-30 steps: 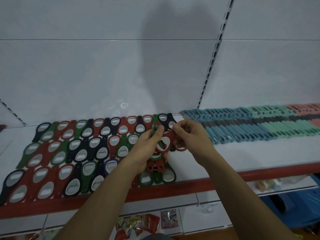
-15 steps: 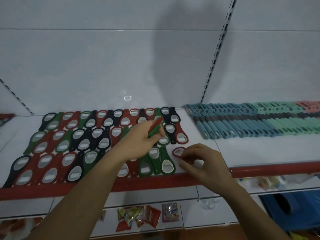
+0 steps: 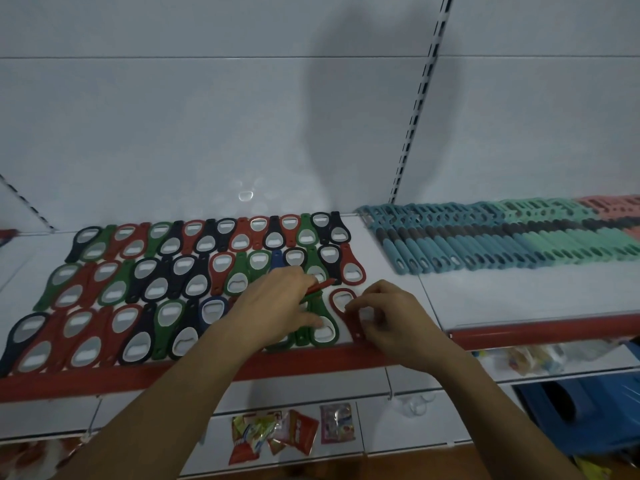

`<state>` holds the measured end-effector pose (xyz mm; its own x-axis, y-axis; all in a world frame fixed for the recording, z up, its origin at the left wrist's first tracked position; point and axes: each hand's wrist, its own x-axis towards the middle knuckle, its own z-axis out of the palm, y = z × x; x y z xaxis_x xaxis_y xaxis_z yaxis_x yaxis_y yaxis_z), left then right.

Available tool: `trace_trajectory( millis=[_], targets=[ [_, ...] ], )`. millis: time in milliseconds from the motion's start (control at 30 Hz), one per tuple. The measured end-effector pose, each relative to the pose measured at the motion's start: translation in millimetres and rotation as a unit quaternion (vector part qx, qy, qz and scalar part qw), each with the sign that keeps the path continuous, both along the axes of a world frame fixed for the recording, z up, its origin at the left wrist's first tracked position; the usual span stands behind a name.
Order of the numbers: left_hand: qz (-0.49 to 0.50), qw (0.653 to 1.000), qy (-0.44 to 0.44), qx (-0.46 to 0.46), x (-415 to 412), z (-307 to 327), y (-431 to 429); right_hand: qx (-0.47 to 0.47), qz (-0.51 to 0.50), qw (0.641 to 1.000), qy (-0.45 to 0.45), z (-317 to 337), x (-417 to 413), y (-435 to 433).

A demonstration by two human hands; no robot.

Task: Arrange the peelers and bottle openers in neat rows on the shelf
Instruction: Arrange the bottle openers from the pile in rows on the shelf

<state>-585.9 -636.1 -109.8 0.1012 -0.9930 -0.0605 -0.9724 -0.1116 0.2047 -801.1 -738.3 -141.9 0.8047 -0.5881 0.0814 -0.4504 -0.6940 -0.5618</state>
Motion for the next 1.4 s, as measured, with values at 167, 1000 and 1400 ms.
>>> trace_trajectory(
  millis=[167, 1000, 1400],
  targets=[
    [-0.014, 0.999, -0.016, 0.037, 1, -4, -1, -0.006, 0.028, 1.0, 0.008, 3, 6, -1],
    [-0.022, 0.971, 0.234, -0.041, -11, 18, -24, 0.263, -0.015, 0.907, -0.328, 42, 40, -5],
    [0.018, 0.974, 0.22, -0.051, 1, 8, -23, 0.218, -0.108, 0.936, -0.256, 35, -2, -37]
  ],
)
